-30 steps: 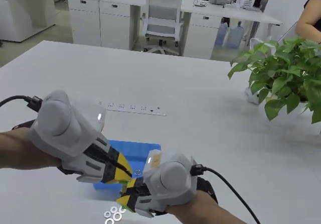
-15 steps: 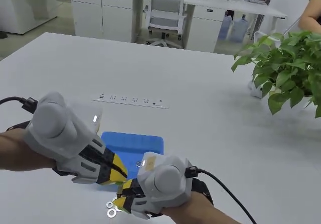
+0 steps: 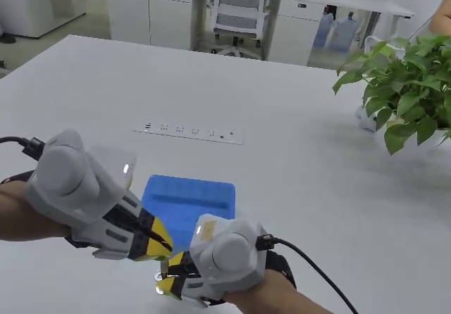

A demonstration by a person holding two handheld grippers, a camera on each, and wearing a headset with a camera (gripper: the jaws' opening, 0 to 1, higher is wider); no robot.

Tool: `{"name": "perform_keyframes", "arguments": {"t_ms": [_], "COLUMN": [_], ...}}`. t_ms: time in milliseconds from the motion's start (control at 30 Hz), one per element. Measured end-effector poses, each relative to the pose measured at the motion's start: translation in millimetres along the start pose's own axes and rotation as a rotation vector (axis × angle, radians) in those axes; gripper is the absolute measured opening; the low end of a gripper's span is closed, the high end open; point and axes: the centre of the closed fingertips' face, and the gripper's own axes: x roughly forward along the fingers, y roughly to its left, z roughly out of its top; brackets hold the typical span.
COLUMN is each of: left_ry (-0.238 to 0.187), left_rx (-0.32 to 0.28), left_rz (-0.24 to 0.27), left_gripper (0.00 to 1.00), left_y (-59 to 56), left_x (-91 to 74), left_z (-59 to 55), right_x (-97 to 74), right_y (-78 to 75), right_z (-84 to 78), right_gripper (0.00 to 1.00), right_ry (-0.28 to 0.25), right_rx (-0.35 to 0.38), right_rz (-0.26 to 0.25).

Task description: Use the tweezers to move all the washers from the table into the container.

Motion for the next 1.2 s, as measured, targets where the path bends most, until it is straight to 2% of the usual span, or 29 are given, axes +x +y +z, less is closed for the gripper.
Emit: {"name": "perform_keyframes", "arguments": {"t_ms": [267, 500, 800, 1200], "left_ry": [0.012, 0.015, 0.029, 0.008], "left_rx": [-0.009, -0.016, -0.017, -0.025], "left_rz": [-0.008, -0.015, -0.011, -0.012], "left_gripper": [0.06, 0.06, 0.06, 0.05], "left_y": [-4.9, -8.3, -9.0, -6.2], "left_x": [1.1, 2.3, 4.9, 7.5], "left_z": [-8.9, -12.0, -20.3, -17.2], "right_x": [5.5, 8.0, 13.2, 10.0], "right_y": [5.6, 8.1, 11.2, 11.1], "right_z": [-5.5, -7.3, -12.5, -11.2], "right_gripper": [0.12, 0.12, 0.13, 0.11], "right_ry": [0.021, 0.027, 0.046, 0.045], "right_rx": [-0.024, -0.022, -0.027, -0.037], "right_rz": [0.014, 0.024, 0.039, 0.034]}}
